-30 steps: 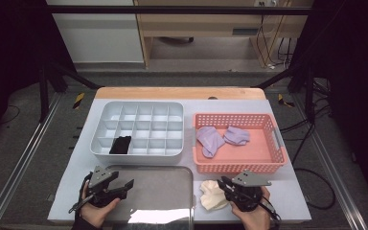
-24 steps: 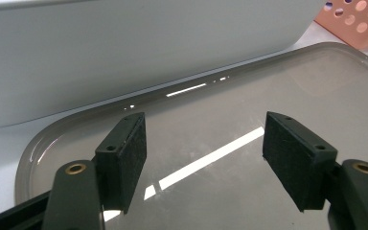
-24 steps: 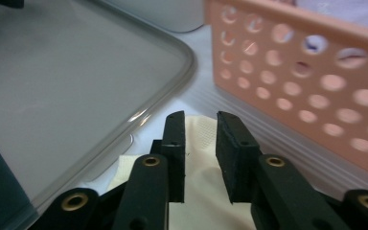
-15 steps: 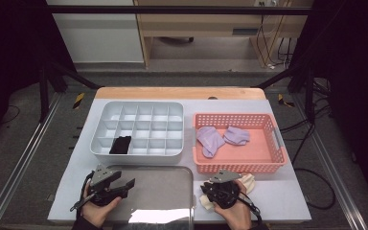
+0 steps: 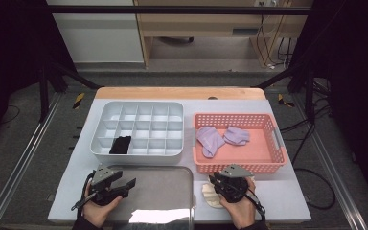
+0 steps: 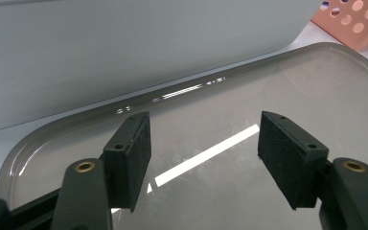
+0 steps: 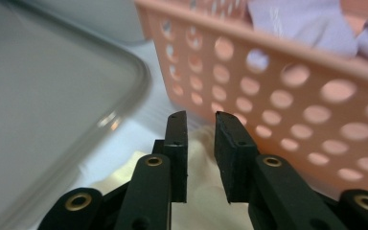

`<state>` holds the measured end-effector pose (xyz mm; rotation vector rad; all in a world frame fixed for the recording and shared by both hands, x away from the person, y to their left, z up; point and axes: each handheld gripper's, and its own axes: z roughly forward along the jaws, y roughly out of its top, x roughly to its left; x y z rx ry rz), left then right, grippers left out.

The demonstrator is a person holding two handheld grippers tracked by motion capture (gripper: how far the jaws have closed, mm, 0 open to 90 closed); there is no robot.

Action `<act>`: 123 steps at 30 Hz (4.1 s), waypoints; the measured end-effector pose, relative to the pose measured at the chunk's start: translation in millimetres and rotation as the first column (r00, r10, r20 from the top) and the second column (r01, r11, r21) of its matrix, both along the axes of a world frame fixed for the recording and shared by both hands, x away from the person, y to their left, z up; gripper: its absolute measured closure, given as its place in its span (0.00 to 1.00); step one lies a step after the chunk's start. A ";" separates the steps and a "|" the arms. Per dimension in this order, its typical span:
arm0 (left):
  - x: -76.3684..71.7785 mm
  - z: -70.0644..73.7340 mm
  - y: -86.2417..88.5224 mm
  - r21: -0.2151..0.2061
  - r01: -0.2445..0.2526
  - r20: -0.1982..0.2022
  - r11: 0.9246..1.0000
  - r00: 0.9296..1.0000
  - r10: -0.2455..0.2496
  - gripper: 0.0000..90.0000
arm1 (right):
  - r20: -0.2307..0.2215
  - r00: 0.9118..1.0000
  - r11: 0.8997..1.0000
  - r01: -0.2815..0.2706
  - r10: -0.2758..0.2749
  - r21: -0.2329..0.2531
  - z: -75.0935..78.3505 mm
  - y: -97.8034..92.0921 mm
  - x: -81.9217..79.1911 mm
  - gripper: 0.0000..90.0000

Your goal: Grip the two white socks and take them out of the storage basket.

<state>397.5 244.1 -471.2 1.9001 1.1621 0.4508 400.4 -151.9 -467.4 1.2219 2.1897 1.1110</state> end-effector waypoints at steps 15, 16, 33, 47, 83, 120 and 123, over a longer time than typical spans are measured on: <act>-1.6 0.1 -1.1 0.002 -0.016 0.004 1.000 1.000 0.016 0.37 | -0.030 0.991 0.990 -0.125 0.128 0.070 1.0 -5.9 -39.6 0.91; -1.9 0.4 -0.7 0.006 -0.014 0.004 1.000 1.000 0.014 0.37 | -0.043 0.990 0.990 -0.128 0.131 0.065 -1.1 -5.3 -40.2 0.91; -2.3 0.6 -0.4 0.009 -0.013 0.007 1.000 1.000 0.013 0.37 | -0.085 0.976 0.980 -0.199 0.200 0.026 -7.6 3.0 -46.8 0.88; -2.4 0.7 -0.3 0.007 -0.013 0.007 1.000 1.000 0.013 0.36 | -0.121 0.978 0.984 -0.175 0.172 -0.018 -9.5 6.0 -39.0 0.98; -15.5 39.8 -33.9 -0.004 0.057 0.010 0.998 0.998 -0.057 0.34 | -0.029 0.995 0.988 -0.097 0.101 0.120 18.1 -2.9 0.0 0.88; -21.3 -3.2 -133.2 0.039 0.281 -0.132 0.959 0.953 -0.274 0.96 | -0.101 0.991 0.996 -0.079 0.083 0.037 -13.0 4.7 3.8 1.00; -21.3 0.3 -126.3 0.045 0.279 -0.123 0.959 0.954 -0.272 0.97 | -0.098 0.991 0.995 -0.082 0.087 0.053 -7.4 -2.0 -4.2 1.00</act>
